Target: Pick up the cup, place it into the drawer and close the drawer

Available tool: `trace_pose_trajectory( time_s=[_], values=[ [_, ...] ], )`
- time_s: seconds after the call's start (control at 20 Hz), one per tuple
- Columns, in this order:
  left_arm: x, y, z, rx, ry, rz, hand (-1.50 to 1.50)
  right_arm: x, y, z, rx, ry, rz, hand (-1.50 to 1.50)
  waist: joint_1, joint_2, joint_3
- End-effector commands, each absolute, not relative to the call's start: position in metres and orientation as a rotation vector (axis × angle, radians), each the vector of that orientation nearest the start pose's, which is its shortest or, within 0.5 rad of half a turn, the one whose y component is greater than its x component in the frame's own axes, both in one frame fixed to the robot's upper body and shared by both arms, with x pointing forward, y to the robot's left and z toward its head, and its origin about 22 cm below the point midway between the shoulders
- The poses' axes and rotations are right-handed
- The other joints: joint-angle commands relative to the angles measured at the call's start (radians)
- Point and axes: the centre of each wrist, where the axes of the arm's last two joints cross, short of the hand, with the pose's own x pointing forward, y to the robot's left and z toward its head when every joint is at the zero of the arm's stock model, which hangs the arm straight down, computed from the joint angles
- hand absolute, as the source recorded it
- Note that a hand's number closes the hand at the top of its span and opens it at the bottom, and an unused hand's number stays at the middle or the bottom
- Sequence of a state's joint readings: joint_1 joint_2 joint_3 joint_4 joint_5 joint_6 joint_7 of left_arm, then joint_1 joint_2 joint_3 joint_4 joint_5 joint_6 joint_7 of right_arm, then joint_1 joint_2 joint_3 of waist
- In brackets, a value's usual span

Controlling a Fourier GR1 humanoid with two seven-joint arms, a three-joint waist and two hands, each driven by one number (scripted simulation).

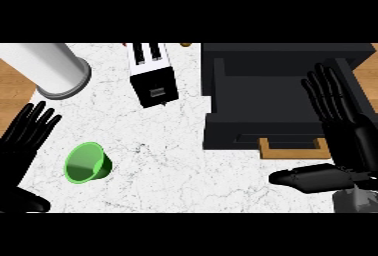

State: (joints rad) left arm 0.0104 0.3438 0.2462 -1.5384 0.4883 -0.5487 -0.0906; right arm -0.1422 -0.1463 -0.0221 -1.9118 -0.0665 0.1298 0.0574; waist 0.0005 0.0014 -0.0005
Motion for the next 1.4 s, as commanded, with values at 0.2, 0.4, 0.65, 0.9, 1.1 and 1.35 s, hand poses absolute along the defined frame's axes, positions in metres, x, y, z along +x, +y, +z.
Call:
trace_pose_trajectory(
  time_s=[0.2,0.4,0.65,0.9,1.1,1.35],
  values=[
    [0.220,0.384,-0.012,-0.273,-1.670,-0.115,-1.50,0.249,-0.240,0.123,0.071,-1.989,0.242,-1.50,0.000,-0.002,0.000],
    [0.236,0.384,-0.048,-0.238,-1.641,-0.132,-1.50,0.266,-0.258,0.138,0.059,-2.017,0.250,-1.50,-0.004,0.000,0.000],
    [0.234,0.410,-0.078,-0.221,-1.634,-0.104,-1.50,0.259,-0.252,0.147,0.071,-2.006,0.270,-1.50,-0.009,0.000,-0.001],
    [0.237,0.412,-0.102,-0.171,-1.621,-0.124,-1.50,0.267,-0.243,0.135,0.070,-1.998,0.262,-1.50,-0.014,0.003,-0.002],
    [0.234,0.423,-0.104,-0.179,-1.601,-0.110,-1.50,0.269,-0.256,0.163,0.076,-2.009,0.266,-1.50,-0.018,0.004,-0.003],
    [0.238,0.389,-0.125,-0.156,-1.655,-0.088,-1.50,0.280,-0.257,0.136,0.072,-2.004,0.258,-1.50,-0.019,0.009,-0.003]
  ],
)
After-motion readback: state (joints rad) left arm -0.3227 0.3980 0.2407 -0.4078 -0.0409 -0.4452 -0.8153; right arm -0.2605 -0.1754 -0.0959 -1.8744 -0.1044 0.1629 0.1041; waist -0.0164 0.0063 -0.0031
